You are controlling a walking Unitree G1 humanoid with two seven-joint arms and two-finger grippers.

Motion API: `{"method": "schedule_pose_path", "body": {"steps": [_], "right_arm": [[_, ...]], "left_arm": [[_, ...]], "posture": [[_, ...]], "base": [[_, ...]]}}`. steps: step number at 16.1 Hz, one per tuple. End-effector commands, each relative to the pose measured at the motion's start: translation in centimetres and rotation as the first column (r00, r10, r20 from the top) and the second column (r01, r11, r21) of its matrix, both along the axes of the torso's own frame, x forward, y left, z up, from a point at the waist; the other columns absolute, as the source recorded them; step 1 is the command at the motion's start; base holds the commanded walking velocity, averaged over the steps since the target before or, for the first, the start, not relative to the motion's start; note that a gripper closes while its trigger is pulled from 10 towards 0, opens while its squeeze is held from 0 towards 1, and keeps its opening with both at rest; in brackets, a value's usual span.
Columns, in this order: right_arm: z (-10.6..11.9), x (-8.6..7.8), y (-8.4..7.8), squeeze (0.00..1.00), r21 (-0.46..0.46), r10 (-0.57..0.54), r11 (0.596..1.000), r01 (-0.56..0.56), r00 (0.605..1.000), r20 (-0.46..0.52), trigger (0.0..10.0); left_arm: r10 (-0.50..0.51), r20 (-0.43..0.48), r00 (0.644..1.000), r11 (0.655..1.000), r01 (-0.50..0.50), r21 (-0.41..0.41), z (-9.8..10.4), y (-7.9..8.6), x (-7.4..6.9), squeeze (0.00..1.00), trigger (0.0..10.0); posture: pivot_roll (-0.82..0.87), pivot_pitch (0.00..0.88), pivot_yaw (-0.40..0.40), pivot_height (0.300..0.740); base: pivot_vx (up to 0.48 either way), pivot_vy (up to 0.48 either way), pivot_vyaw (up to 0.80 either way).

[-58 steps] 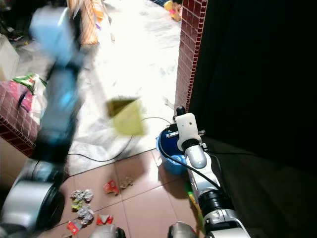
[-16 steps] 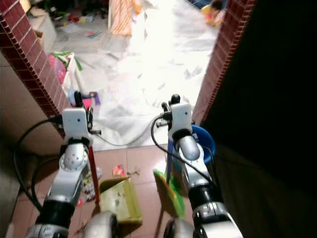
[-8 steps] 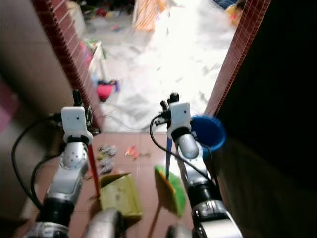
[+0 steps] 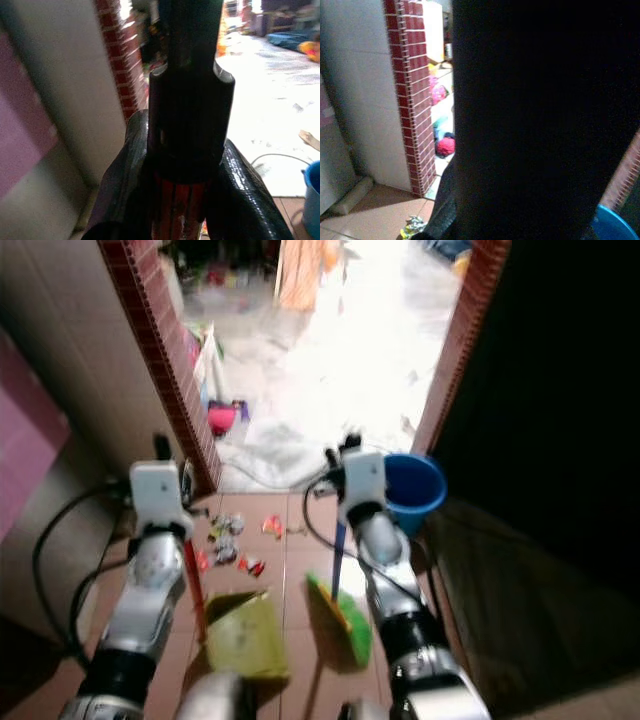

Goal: Sweep floor

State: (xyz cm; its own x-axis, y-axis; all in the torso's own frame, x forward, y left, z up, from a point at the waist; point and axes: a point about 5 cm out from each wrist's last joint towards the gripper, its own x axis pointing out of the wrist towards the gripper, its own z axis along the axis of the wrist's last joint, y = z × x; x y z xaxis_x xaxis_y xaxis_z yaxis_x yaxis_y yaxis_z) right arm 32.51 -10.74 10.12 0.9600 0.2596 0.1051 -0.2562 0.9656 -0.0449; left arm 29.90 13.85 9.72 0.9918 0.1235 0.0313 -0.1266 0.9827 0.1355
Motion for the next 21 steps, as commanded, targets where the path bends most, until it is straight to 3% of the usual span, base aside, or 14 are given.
{"method": "schedule_pose_path", "body": {"steps": [1, 4, 6, 8, 12, 15, 21], "right_arm": [[0.4, 0.3, 0.1, 0.00, 0.001, 0.000, 1.000, 0.000, 1.000, 0.009, 10.0], [0.1, 0.1, -0.1, 0.00, -0.001, -0.001, 1.000, 0.001, 1.000, 0.002, 10.0], [-0.3, 0.0, -0.2, 0.00, 0.009, -0.003, 1.000, 0.004, 1.000, -0.019, 10.0], [-0.4, -0.1, 0.1, 0.00, 0.012, 0.003, 1.000, -0.003, 1.000, -0.022, 10.0], [-0.2, 0.1, -0.1, 0.00, 0.001, 0.013, 1.000, -0.013, 1.000, -0.020, 10.0], [0.1, 0.4, -0.1, 0.00, -0.003, 0.013, 1.000, -0.013, 1.000, -0.013, 10.0], [0.1, 0.3, 0.1, 0.00, -0.014, 0.030, 0.999, -0.030, 1.000, -0.009, 10.0]], "left_arm": [[-0.012, 0.058, 0.998, 1.000, 0.011, 0.011, 1.5, 0.1, 0.5, 0.00, 10.0], [0.000, 0.036, 0.999, 1.000, -0.001, 0.025, 0.8, 0.8, -0.1, 0.00, 10.0], [-0.045, 0.049, 0.998, 0.997, 0.041, 0.068, 0.6, 0.2, -0.7, 0.00, 10.0], [-0.035, 0.034, 0.999, 0.999, 0.034, 0.039, 0.3, 0.1, -0.9, 0.00, 10.0], [-0.039, 0.041, 0.998, 0.999, 0.038, 0.014, 0.7, 0.1, -0.5, 0.00, 10.0], [-0.074, 0.081, 0.994, 0.996, 0.070, 0.052, 1.4, -0.4, -0.4, 0.00, 10.0], [-0.104, 0.129, 0.986, 0.994, 0.099, 0.041, 2.1, -1.0, -0.4, 0.00, 10.0]], "posture": [[0.01, 0.000, 0.014, 0.740], [0.02, 0.000, 0.005, 0.740], [0.03, 0.000, -0.007, 0.740], [0.03, 0.000, -0.012, 0.740], [0.02, 0.000, -0.017, 0.740], [0.02, 0.000, -0.017, 0.740], [0.02, 0.000, -0.028, 0.740]], "base": [[0.000, 0.000, 0.00], [0.000, 0.000, 0.00], [0.000, 0.000, 0.00], [0.000, 0.133, 0.00], [0.000, 0.480, 0.00], [0.000, 0.480, 0.00], [0.000, 0.449, 0.00]]}}
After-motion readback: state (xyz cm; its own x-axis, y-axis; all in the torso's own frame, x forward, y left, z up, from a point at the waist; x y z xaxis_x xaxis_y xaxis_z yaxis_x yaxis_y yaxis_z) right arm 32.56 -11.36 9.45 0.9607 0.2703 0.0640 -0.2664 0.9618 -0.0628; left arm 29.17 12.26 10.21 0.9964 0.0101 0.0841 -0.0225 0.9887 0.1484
